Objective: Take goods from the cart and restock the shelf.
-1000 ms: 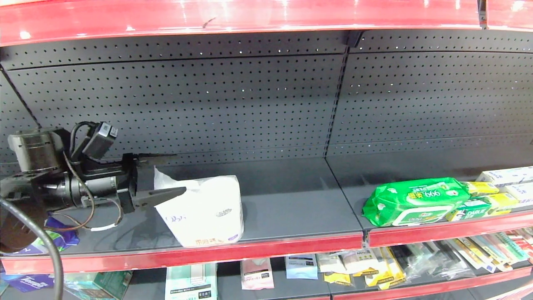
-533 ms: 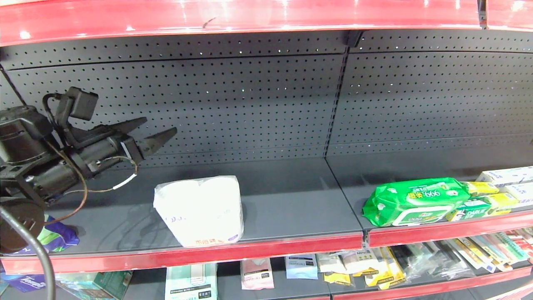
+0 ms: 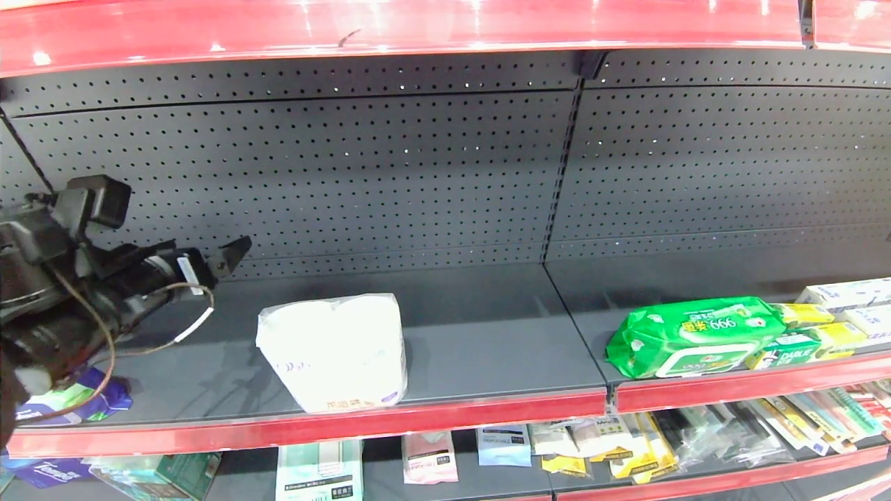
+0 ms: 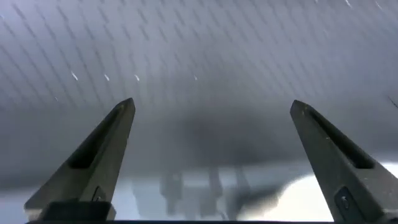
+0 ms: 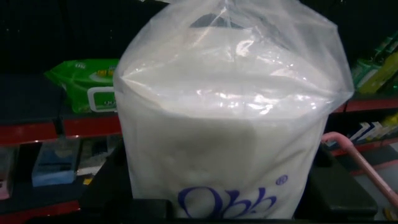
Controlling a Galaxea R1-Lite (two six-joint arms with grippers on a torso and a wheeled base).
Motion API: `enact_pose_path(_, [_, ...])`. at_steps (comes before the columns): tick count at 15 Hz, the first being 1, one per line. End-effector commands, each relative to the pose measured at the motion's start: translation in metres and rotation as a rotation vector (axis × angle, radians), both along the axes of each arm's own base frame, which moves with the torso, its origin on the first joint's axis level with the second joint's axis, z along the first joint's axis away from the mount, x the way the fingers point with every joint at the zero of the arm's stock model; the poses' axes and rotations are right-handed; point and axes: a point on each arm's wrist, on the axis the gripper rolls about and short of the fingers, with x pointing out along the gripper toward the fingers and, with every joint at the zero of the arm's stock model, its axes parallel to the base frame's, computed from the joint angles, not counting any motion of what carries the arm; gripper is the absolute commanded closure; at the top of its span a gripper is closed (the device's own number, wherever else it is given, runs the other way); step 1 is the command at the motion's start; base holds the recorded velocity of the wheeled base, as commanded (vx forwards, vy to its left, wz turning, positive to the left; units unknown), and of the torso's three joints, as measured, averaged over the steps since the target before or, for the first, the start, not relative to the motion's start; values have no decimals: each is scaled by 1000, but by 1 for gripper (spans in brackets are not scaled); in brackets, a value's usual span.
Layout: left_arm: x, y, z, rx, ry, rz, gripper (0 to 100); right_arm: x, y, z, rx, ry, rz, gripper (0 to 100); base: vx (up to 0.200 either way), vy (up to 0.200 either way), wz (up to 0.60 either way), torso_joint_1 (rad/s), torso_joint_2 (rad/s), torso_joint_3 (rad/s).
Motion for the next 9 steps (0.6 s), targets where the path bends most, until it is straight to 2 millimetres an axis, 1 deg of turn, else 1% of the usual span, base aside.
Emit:
enact_pose_path(1, [-93,2,15,-22,29,-145,0,29,5,11,10,68,25,100,0,0,0,0,0,0])
enact_pose_path(2, [-120,3,17,-24,52,-174,0,34,6,11,31,64,33,100,0,0,0,0,0,0])
enact_pose_path(4, [-171,4,11,6,86,-221,0,44,8,11,58,97,65,100,0,0,0,0,0,0])
enact_pose_path(5, [-217,5,0,67,74,-309,0,48,10,10,64,124,111,100,0,0,0,0,0,0])
enact_pose_path(6, [-239,7,-6,86,60,-349,0,51,11,9,65,144,139,100,0,0,0,0,0,0])
enact_pose_path(7, [-271,12,-16,101,43,-399,0,54,13,6,68,189,197,100,0,0,0,0,0,0])
enact_pose_path(8, [-288,16,-22,105,39,-416,0,58,15,4,70,227,249,100,0,0,0,0,0,0])
enact_pose_path(9, [-294,17,-25,110,26,-402,0,63,16,6,73,244,268,100,0,0,0,0,0,0])
